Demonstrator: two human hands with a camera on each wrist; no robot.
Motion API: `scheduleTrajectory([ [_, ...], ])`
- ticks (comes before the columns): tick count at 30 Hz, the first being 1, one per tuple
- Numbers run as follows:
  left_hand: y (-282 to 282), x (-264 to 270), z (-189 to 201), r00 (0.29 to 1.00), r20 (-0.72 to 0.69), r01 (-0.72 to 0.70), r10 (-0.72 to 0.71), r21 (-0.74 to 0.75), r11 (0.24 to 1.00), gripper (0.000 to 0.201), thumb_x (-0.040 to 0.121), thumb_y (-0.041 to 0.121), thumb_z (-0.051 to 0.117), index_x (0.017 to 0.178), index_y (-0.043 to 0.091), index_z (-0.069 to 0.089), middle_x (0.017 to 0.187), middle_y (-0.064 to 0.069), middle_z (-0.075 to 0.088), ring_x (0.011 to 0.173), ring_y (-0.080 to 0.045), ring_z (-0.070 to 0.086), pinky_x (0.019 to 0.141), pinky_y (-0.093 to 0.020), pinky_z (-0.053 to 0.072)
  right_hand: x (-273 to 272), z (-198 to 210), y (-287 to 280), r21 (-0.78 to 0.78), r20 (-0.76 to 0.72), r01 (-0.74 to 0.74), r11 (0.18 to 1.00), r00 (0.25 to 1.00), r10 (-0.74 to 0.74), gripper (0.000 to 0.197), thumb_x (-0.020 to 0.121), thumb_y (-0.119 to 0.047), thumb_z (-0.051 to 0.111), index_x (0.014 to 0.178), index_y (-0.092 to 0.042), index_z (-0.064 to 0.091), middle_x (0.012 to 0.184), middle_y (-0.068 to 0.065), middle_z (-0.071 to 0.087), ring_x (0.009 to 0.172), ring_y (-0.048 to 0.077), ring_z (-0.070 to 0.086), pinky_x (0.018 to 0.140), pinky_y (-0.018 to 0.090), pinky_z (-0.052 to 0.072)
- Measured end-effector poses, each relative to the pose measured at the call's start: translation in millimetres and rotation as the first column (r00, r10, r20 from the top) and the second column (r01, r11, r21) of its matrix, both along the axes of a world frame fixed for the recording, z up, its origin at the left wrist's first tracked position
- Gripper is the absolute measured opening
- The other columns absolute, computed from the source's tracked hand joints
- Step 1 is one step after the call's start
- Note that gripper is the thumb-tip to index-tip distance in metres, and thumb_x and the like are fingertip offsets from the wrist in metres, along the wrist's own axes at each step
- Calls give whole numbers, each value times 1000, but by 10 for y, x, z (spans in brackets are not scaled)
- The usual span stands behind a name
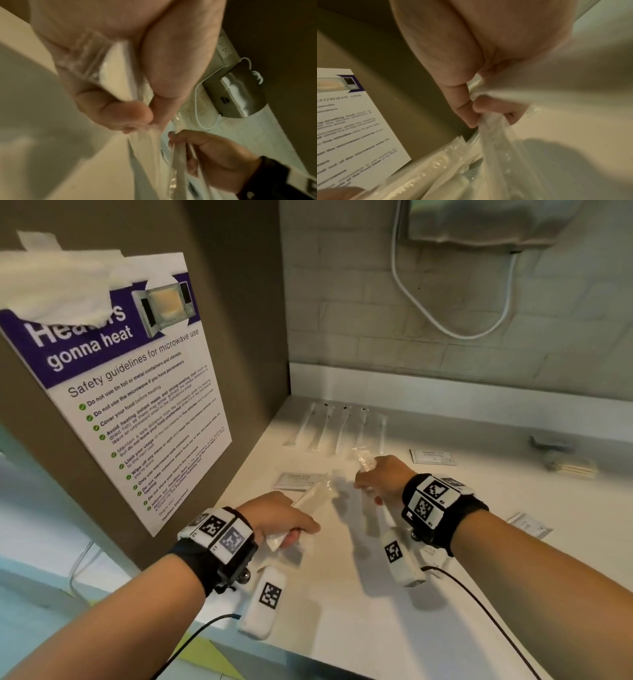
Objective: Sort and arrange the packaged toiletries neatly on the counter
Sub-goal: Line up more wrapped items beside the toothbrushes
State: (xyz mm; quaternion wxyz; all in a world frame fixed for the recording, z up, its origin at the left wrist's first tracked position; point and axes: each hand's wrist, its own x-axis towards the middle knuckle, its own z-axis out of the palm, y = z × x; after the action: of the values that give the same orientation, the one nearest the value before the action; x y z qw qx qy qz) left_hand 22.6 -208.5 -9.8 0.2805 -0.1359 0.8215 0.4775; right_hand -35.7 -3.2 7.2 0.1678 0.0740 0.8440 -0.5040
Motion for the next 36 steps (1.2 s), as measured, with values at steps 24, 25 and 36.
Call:
scheduleTrajectory([
  [24,1367,-822,379,969,-237,22,72,373,928,19,90,21,69,105,10,66,66,1,53,53,-8,46,52,-19,44,-607,102,1242,560,-4,-51,827,998,64,43,82,-21,73,119,-3,60,102,12,69,92,30,68,87,41,56],
  [25,1430,-863,367,968,-229,-5,103,394,919,21,91,21,69,107,9,65,66,1,53,53,-9,46,52,-20,42,-682,93,1290,571,1,-64,818,997,77,43,81,-21,73,119,-4,61,105,13,70,96,31,68,89,42,55],
  [36,1709,-1306,135,936,-255,-157,242,312,937,12,91,23,67,98,12,66,65,2,53,51,-8,46,45,-16,38,-904,-38,1448,762,100,-359,539,887,450,31,90,-23,57,111,-3,67,113,14,68,104,33,64,82,32,50],
])
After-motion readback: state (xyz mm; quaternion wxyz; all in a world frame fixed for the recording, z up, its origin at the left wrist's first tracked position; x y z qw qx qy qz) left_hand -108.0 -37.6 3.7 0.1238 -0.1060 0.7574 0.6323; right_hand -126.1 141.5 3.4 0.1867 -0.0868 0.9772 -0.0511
